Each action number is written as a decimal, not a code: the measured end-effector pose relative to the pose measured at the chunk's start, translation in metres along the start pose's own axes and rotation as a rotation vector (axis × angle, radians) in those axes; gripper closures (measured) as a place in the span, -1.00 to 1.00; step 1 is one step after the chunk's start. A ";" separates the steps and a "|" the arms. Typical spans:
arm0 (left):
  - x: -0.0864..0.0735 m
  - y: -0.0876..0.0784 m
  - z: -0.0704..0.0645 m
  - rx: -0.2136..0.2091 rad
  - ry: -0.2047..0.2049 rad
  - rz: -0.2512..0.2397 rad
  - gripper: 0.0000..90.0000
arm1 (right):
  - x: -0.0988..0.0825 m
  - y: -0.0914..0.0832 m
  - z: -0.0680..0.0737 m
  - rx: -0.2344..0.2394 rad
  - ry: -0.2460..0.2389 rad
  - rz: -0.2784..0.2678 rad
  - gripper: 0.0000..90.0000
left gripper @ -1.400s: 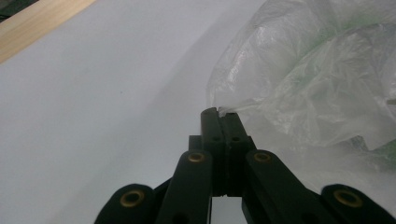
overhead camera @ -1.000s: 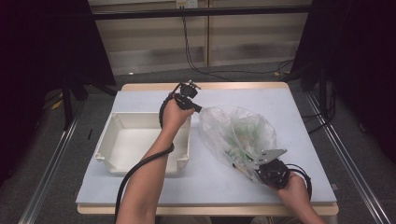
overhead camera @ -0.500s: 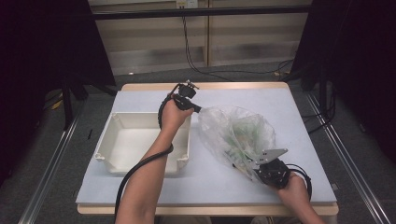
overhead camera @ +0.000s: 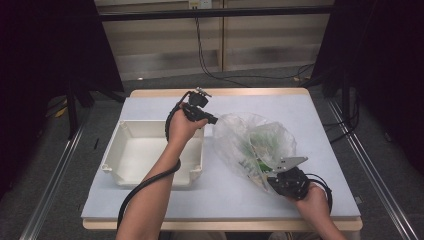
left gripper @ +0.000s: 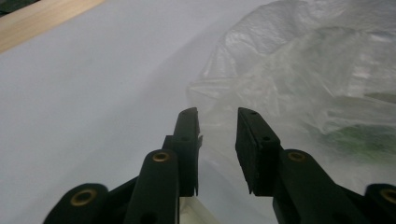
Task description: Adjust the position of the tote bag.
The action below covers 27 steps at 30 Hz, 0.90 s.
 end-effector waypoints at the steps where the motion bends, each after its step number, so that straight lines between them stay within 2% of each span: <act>1: -0.001 -0.001 0.000 0.005 0.010 0.006 0.52 | 0.002 -0.002 0.000 0.000 0.002 -0.008 0.80; 2: 0.000 -0.001 -0.002 0.011 -0.002 -0.008 0.48 | 0.004 -0.004 -0.001 0.000 0.007 -0.018 0.77; 3: -0.001 -0.003 -0.001 0.018 0.019 0.004 0.42 | 0.005 -0.004 -0.001 0.003 0.008 -0.025 0.76; 4: -0.001 -0.004 -0.002 0.017 0.014 -0.004 0.40 | 0.006 -0.006 0.000 0.005 0.022 -0.024 0.74; 5: 0.001 -0.005 -0.005 0.006 -0.010 -0.025 0.37 | 0.007 -0.007 -0.001 -0.001 0.020 -0.033 0.70; 6: -0.001 -0.007 -0.005 0.005 0.020 -0.003 0.35 | 0.008 -0.007 -0.001 0.004 0.024 -0.032 0.68; 7: 0.000 -0.008 -0.006 0.015 0.009 -0.014 0.32 | 0.008 -0.008 -0.001 -0.001 0.027 -0.028 0.66; 8: 0.002 -0.008 -0.010 0.007 -0.022 -0.043 0.29 | 0.008 -0.008 -0.002 -0.007 0.030 -0.031 0.65; 10: 0.002 -0.011 -0.015 -0.002 -0.008 -0.047 0.28 | 0.008 -0.009 -0.003 -0.002 0.045 -0.032 0.65; 11: 0.001 -0.013 -0.015 0.000 0.014 -0.036 0.26 | 0.008 -0.009 -0.003 0.002 0.046 -0.034 0.65; 12: 0.002 -0.013 -0.018 -0.003 0.001 -0.051 0.24 | 0.008 -0.009 -0.004 0.002 0.047 -0.034 0.65; 13: 0.000 -0.015 -0.020 -0.009 0.016 -0.038 0.23 | 0.009 -0.010 -0.005 0.000 0.048 -0.037 0.65; 14: 0.001 -0.016 -0.021 -0.006 0.009 -0.048 0.22 | 0.009 -0.010 -0.005 -0.003 0.054 -0.036 0.64; 15: 0.000 -0.018 -0.022 -0.005 0.020 -0.042 0.19 | 0.009 -0.010 -0.005 0.002 0.054 -0.039 0.64; 16: -0.001 -0.020 -0.022 -0.001 0.047 -0.020 0.19 | 0.009 -0.011 -0.007 -0.013 0.056 -0.036 0.63; 17: -0.002 -0.021 -0.024 -0.007 0.052 -0.022 0.19 | 0.009 -0.011 -0.007 -0.011 0.058 -0.039 0.62; 18: 0.001 -0.020 -0.028 -0.008 0.005 -0.059 0.18 | 0.009 -0.012 -0.007 -0.013 0.061 -0.039 0.61; 19: -0.001 -0.021 -0.027 -0.003 0.033 -0.039 0.16 | 0.009 -0.012 -0.007 -0.009 0.060 -0.044 0.60; 22: -0.002 -0.023 -0.031 -0.014 0.020 -0.047 0.15 | 0.009 -0.014 -0.008 -0.015 0.065 -0.046 0.56; 23: -0.003 -0.024 -0.032 -0.019 0.030 -0.039 0.15 | 0.009 -0.014 -0.008 -0.016 0.068 -0.045 0.54; 24: -0.006 -0.026 -0.030 -0.006 0.079 -0.011 0.15 | 0.010 -0.014 -0.008 -0.014 0.068 -0.050 0.53; 27: -0.007 -0.029 -0.035 -0.017 0.092 -0.017 0.14 | 0.011 -0.015 -0.009 -0.021 0.070 -0.050 0.51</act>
Point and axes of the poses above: each handheld gripper's, and its own axes: y roughly forward along the jaws, x roughly out of its top, z roughly to its left, the point moved 8 cm from there along y, roughly forward along the jaws, and after that the axes turned 10 degrees about z, right-handed, at the moved point
